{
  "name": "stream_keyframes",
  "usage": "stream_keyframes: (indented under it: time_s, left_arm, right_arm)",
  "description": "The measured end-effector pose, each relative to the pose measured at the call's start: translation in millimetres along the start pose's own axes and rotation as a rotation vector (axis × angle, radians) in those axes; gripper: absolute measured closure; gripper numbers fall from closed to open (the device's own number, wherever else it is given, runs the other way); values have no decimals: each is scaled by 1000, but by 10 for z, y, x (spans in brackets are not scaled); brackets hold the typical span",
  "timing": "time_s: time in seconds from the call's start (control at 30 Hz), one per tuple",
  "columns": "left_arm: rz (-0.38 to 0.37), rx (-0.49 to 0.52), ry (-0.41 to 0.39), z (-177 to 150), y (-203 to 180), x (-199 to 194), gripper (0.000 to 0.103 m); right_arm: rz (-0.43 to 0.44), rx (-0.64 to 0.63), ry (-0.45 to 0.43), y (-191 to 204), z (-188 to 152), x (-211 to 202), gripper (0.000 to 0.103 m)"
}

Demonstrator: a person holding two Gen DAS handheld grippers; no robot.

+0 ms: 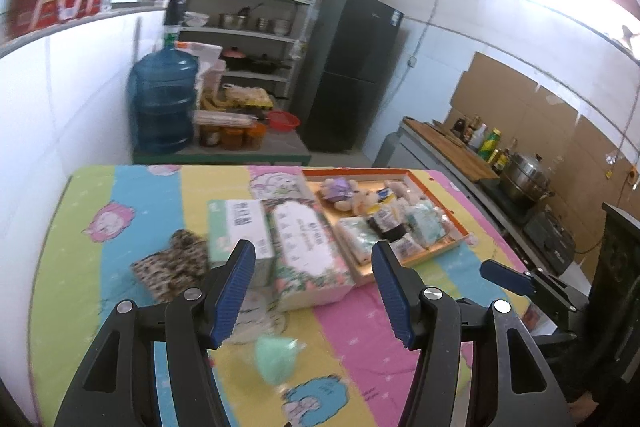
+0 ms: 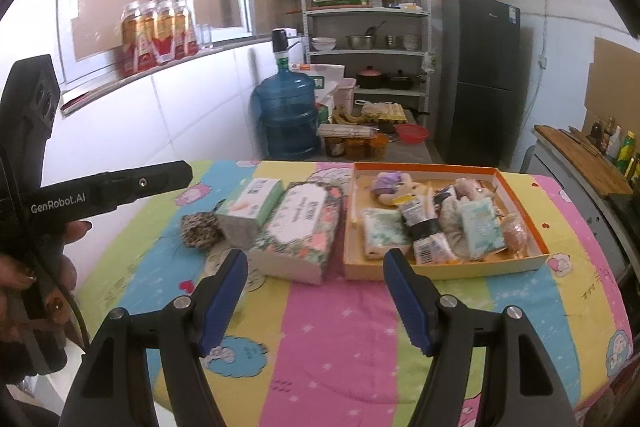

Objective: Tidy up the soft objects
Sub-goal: 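Move both tools back from the box toward the scrunchie and sponge, then grasp the leopard-print scrunchie with the left tool while the right tool grasps the green sponge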

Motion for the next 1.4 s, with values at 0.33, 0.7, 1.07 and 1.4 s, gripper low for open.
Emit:
stream_keyframes:
  time_s: [0.33,0.7,1.07,1.4]
  left_arm:
    - [95,-105,-10,-376,682,-290,41]
    - [171,-173,-4,-627,1117,-411,41]
    - [180,-168,19,-711,1290,-349,41]
    - [168,-170,52,-699,1343,-147,41]
  right_arm:
    - [96,22,50,472,-161,266,33]
    - [150,48,140,880,-352,916,33]
    - [134,89,195,894,-381,1393,33]
    - [89,80,243,886,-435,1573,52]
Point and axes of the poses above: each gripper's, at about its wrist camera, not at the fingertips, and x roughly the way its jaws point, y to its left, z to its top, the point moved 6 cm from there along x, roughly the way its jaws point, and after that the axes turned 13 degrees about y, right-handed, at the moved point
